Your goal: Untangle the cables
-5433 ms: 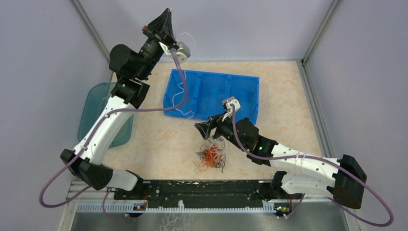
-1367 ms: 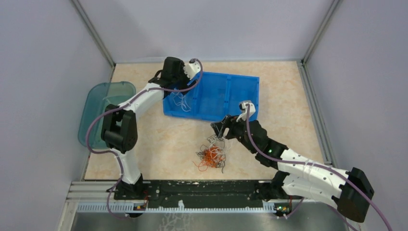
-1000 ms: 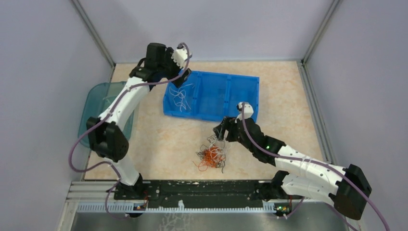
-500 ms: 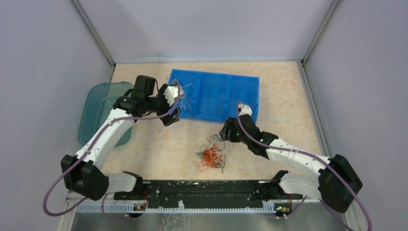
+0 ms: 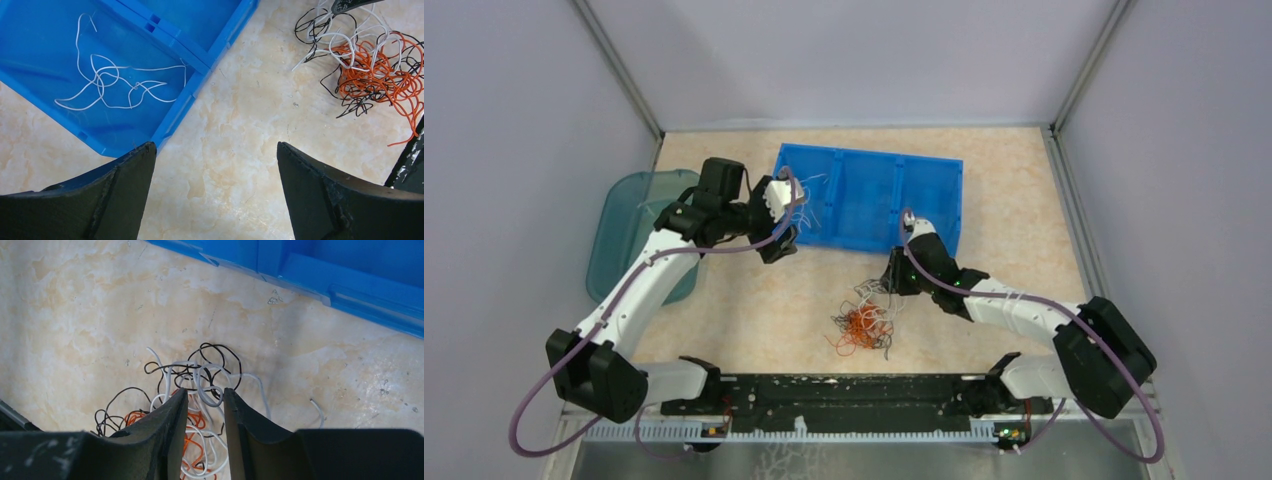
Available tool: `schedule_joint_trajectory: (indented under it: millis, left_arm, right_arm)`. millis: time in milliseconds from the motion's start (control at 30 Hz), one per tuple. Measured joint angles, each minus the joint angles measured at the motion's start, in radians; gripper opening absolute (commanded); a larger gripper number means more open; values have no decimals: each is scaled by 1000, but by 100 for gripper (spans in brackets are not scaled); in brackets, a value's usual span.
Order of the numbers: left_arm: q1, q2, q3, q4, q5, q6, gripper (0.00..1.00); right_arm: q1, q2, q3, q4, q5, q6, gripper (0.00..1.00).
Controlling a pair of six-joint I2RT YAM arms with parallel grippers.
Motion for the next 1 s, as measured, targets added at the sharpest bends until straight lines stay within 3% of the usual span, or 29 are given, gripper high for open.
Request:
schedule_joint_trajectory:
  millis: [100, 200, 533, 767, 1000]
  left_arm:
    - [0, -1, 0, 0, 2, 0, 95]
    - [0, -5, 0, 0, 5, 0, 95]
    - [-6, -60, -43, -1, 71, -29, 95]
    - [-30, -114, -92, 1, 170, -40, 94]
    - [-76, -127, -83, 8, 255, -55, 82]
  right_arm:
    - [-2, 26, 0, 19, -6, -17, 18]
    - [-2, 47, 0, 26, -6, -34, 0]
    - [-2, -53, -10, 113, -94, -69, 0]
    - [-1, -189, 1, 214, -275, -42, 0]
    - [84, -169, 76, 245, -376, -35, 0]
